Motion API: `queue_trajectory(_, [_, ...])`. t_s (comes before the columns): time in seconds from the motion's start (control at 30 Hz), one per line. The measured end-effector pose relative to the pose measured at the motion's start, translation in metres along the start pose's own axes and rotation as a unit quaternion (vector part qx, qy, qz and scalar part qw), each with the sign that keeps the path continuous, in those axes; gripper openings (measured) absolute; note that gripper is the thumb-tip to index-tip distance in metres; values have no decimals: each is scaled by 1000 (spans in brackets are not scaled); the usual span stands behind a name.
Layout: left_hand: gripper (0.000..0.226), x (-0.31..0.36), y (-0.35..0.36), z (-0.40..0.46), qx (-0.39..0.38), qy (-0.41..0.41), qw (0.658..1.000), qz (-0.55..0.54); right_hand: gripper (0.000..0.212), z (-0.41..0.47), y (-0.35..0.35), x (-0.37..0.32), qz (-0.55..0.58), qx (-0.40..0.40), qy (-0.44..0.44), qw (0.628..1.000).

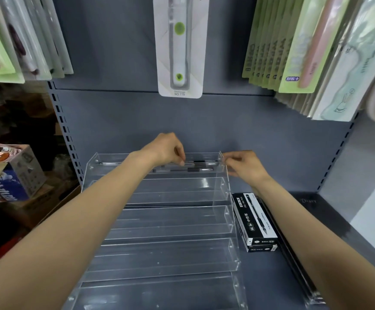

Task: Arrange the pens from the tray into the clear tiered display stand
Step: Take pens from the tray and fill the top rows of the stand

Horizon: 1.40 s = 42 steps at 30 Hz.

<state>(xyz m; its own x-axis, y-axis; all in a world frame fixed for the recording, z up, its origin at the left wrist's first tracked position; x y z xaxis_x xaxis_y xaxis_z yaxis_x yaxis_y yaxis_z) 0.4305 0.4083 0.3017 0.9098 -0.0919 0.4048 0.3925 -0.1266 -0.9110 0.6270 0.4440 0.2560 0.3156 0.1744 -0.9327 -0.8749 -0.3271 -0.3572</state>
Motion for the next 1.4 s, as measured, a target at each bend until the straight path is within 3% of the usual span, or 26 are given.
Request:
queue_trajectory(0.33, [11, 0, 0, 4, -51, -5, 999, 15, 23, 0, 0, -1, 2, 1, -5, 1000])
queue_trajectory(0.73, [16, 7, 8, 17, -17, 4, 999, 36, 24, -3, 2, 1, -2, 9, 4, 1000])
queue_trajectory(0.93, [12, 7, 3, 0, 94, 25, 995, -38, 27, -21, 5, -12, -96, 50, -27, 994])
queue_trajectory(1.07, [12, 4, 0, -31, 189, 44, 978, -81, 30, -42, 21, -42, -209, 96, -112, 967])
queue_trajectory(1.23, [14, -6, -18, -97, 231, 58, 968, -77, 31, -70, 79, -83, -183, 47, -184, 965])
queue_trajectory(1.4, [17, -76, -22, -180, 268, 9, 962, -48, 30, -90, 178, -114, -246, -14, -235, 940])
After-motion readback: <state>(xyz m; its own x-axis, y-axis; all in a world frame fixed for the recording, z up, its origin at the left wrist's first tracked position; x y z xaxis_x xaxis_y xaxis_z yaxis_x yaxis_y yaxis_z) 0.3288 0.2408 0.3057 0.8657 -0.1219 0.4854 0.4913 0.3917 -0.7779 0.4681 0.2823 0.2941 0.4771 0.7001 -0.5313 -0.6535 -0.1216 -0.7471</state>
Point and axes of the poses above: each hand's wrist, its own z-axis towards the middle knuckle, its own y-axis out of the palm, x = y × z, the point moved 6 cm from there along z, towards the middle knuckle, and after that the axes turned 10 degrees about -x, right-handed, at the moved point
